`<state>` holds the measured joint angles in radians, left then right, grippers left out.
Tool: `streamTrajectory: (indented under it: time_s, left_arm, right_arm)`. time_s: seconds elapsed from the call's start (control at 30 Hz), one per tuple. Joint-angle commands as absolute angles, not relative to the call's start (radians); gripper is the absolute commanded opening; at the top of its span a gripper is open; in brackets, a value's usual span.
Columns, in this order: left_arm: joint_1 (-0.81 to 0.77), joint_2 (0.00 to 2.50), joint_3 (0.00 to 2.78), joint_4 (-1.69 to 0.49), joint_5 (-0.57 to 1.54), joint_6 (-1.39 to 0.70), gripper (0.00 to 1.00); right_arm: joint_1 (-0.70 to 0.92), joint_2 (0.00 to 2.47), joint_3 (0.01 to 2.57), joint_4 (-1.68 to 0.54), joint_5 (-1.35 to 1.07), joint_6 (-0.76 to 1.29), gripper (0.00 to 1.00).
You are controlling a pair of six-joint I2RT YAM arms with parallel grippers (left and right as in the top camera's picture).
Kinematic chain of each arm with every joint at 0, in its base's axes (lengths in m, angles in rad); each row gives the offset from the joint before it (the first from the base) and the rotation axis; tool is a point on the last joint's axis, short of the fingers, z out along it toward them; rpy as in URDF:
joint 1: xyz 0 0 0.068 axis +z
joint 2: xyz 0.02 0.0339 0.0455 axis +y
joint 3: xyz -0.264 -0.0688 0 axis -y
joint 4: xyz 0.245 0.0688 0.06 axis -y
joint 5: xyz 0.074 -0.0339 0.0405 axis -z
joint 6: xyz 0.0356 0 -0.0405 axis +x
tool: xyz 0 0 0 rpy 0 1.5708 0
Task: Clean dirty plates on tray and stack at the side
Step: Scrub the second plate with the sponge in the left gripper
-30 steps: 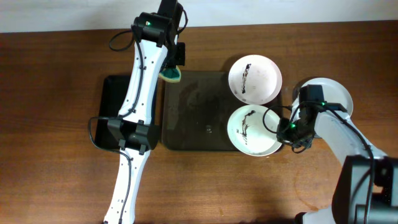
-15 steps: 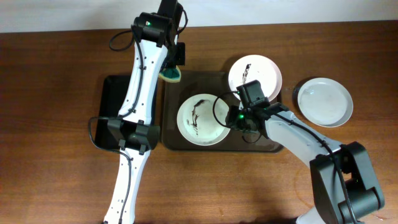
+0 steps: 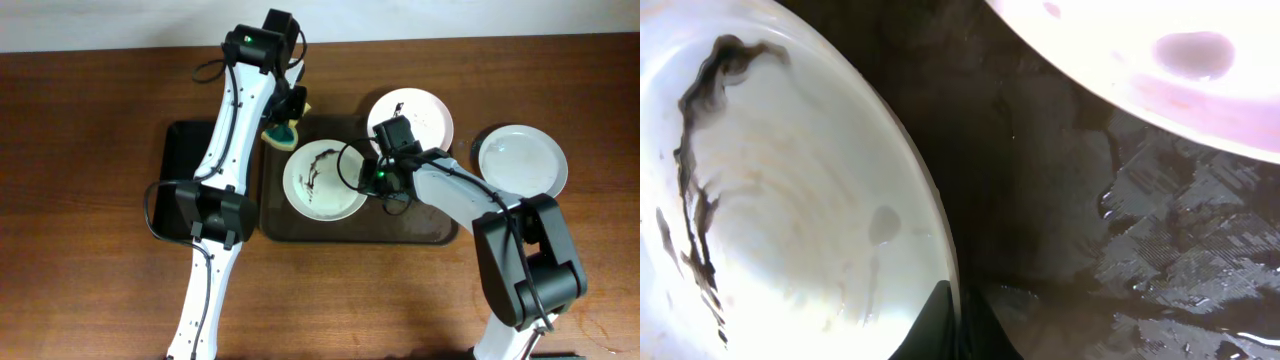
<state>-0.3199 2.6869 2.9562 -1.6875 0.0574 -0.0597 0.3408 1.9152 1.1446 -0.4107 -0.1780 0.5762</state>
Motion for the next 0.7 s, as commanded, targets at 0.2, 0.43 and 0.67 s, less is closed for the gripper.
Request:
streamTrajectory:
  time_s: [0.2,0.43,0.67]
  left_arm:
    - [-0.345,2.436,2.492,-1.572,0.276,0.130,0.00]
    - [-0.398,2.436,1.950,-1.085,0.077,0.148,0.00]
    - [-0.398,2.434,1.888,-1.142,0.089,-0.038,0.00]
  right_arm:
    - [0.338,1.937,1.161,-0.408,-0.203,0.573,0.04]
    - [0.294,1.939,1.161,-0.410,-0.393,0.421,0.04]
    - [0.294,1.939,1.161,-0.407,-0.389,0.419,0.04]
